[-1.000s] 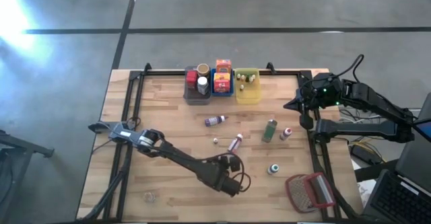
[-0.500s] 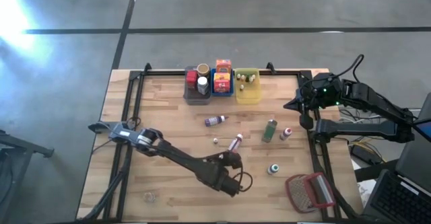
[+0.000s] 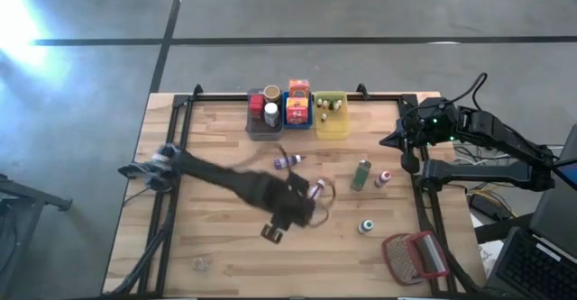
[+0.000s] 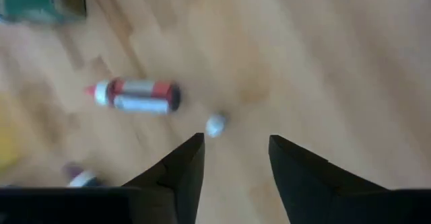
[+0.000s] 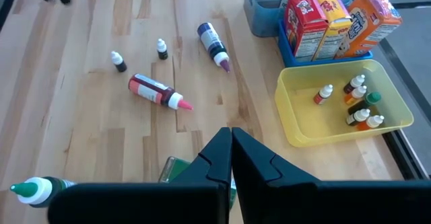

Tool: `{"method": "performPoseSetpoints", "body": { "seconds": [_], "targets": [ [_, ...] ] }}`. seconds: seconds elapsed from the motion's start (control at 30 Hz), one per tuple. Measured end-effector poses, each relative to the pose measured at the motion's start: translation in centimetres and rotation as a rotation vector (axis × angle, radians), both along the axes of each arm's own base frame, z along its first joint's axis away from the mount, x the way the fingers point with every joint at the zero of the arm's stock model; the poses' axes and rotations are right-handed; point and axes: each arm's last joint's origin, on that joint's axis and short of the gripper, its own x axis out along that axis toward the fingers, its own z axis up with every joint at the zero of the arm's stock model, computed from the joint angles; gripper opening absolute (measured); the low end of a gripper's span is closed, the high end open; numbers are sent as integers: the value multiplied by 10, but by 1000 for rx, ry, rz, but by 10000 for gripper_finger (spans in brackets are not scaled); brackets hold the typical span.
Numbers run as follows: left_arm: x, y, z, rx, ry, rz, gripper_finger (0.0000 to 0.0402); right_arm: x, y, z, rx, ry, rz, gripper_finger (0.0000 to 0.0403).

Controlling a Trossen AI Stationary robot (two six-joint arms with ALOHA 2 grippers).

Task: Pick & Place Kitchen Items
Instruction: Put the small pink food coloring bottle into the yellow bin

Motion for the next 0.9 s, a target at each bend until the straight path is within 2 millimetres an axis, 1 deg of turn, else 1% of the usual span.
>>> {"method": "performPoseSetpoints", "body": {
  "seconds": [0.07, 0.17, 0.27, 0.4, 0.5, 0.67, 0.77, 0.9],
  "targets": [
    [-7, 13, 13, -121, -102, -18, 163, 0, 0, 0, 0, 0, 0, 8],
    [-25, 30, 25, -180, -284, -65, 145, 0, 0, 0, 0, 0, 0, 8],
    [-53, 51, 31, -204, -432, -36, 128, 0, 0, 0, 0, 0, 0, 8],
    [-94, 76, 34, -220, -656, 75, 113, 0, 0, 0, 0, 0, 0, 8],
    [-125, 87, 28, -238, -786, 114, 109, 0, 0, 0, 0, 0, 0, 8],
    [-172, 100, 10, -205, -951, 192, 108, 0, 0, 0, 0, 0, 0, 8],
    [-196, 105, -4, -176, -1000, 241, 108, 0, 0, 0, 0, 0, 0, 8],
    [-223, 111, -21, -171, -1043, 272, 108, 0, 0, 0, 0, 0, 0, 8]
  ]
}}
